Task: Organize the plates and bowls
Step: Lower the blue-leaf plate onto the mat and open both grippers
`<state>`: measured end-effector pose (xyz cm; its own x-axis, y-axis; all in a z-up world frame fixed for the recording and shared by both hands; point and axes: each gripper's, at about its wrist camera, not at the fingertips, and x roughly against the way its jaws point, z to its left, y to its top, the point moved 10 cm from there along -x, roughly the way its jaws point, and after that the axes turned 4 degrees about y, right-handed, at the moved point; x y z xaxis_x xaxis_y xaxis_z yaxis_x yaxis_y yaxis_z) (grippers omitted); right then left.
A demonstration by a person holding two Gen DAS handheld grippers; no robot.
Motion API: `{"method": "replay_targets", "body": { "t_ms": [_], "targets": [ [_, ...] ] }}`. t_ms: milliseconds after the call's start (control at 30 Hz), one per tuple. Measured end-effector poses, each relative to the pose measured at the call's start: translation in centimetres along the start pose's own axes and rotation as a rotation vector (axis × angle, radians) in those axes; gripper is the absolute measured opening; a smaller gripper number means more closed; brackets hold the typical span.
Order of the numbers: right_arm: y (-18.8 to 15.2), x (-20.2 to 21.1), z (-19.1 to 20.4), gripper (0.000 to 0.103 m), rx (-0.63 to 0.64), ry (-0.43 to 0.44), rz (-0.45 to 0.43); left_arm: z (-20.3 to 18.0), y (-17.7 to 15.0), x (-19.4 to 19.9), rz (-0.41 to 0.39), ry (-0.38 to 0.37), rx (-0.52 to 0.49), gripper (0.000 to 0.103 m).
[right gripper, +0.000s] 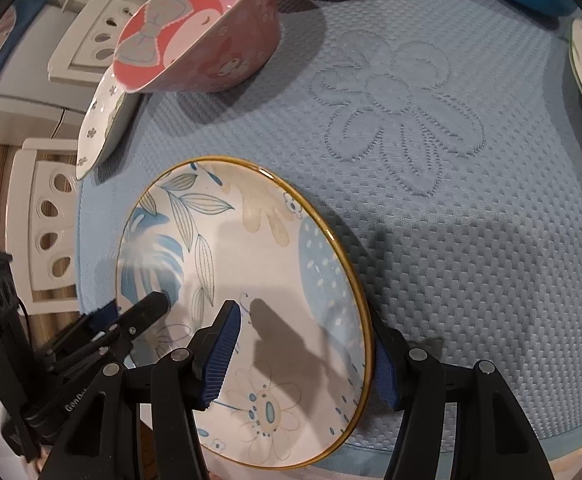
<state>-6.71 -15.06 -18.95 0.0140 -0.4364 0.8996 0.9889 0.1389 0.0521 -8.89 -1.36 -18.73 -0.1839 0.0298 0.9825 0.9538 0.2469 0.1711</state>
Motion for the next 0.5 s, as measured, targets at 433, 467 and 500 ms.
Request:
{"method": "replay_targets", "body": {
  "t_ms": [433, 467, 500],
  "targets": [
    [-0.3, -0.8, 1.2, 0.059, 0.114, -0.11, -0.003, -0.1, -1.4, 0.0, -0.009, 0.019, -0.025, 0.042],
    [-0.3, -0.9, 1.4, 0.059, 0.116, -0.113, -0.005, 0.0, -1.4, -0.1, -0.009, 0.017, -0.023, 0.042],
    [-0.3, -1.0, 1.6, 0.059, 0.117, -0.116, -0.007, 0.1, -1.5, -0.1, -0.009, 0.015, -0.021, 0.042]
  ]
}}
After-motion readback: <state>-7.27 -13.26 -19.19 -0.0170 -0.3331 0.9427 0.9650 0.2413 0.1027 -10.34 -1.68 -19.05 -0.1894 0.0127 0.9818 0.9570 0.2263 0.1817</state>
